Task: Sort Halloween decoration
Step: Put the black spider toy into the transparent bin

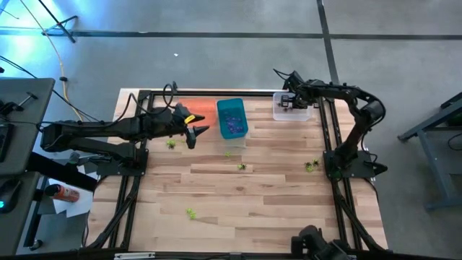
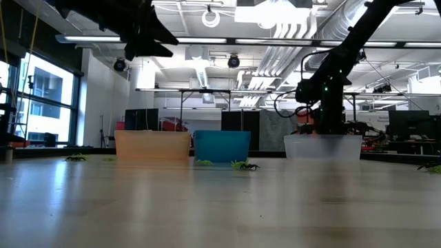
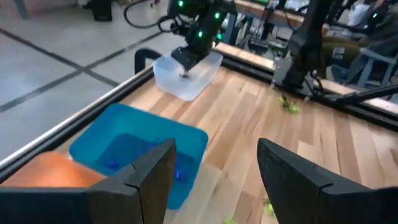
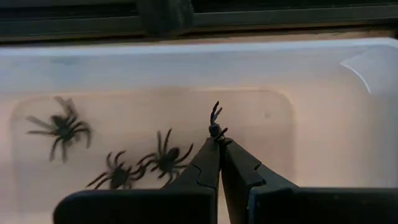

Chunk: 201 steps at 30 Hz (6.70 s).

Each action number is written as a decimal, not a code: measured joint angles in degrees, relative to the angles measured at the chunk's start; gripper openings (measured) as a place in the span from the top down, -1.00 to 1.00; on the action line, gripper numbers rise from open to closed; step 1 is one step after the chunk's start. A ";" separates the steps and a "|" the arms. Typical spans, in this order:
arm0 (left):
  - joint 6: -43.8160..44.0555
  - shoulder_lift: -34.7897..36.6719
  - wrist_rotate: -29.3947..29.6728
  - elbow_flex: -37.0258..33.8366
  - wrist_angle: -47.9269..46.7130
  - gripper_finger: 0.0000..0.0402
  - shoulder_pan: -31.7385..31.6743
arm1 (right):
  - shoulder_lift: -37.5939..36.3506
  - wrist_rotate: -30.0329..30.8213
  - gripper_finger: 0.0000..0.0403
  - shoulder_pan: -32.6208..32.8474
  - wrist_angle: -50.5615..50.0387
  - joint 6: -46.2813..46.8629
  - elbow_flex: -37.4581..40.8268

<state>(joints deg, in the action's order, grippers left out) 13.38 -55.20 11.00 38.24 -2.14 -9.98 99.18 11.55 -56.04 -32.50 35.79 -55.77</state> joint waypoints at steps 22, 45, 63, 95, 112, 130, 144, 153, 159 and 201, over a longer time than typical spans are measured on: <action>0.09 0.00 3.26 0.00 -0.99 -0.06 -0.13 | 0.68 -0.07 0.98 -1.48 1.86 -1.11 -0.11; 1.51 -0.01 3.32 0.00 -0.99 -0.06 -0.13 | -14.08 -4.52 -0.01 -0.49 4.41 -2.03 -0.09; -3.05 0.00 3.06 0.00 -0.95 -0.06 -0.13 | -33.56 -33.58 -0.01 32.70 29.46 -23.16 -0.11; 47.54 -9.33 -4.94 1.97 -56.09 0.16 -0.57 | -31.04 -13.14 -0.01 41.78 31.46 -37.29 -0.09; 52.02 -15.50 1.16 -7.52 -43.25 0.17 -4.18 | -30.99 -10.07 -0.01 41.78 30.47 -37.17 -0.09; 44.84 -21.57 -3.91 -6.40 -42.03 0.51 -4.66 | -30.97 -10.05 -0.01 41.82 27.49 -34.12 -0.09; 25.70 -4.78 -6.48 -4.44 -35.98 0.98 -3.21 | -30.97 -10.15 -0.01 41.82 27.67 -33.20 -0.09; 4.90 0.54 -6.07 0.61 -20.69 1.00 -2.05 | -30.97 -11.73 -0.01 41.82 34.22 -17.06 -0.09; -13.27 -9.35 0.21 11.16 -20.26 1.00 0.00 | -30.66 -16.70 -0.01 41.82 35.45 -6.95 -0.09; -28.92 -29.68 4.79 27.89 -14.17 1.00 3.26 | -15.06 -15.85 0.27 43.07 43.48 15.30 -0.11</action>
<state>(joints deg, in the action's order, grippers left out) -15.54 -84.88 15.79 66.13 -16.31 -6.72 84.12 -4.29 -12.97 10.98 51.10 -55.88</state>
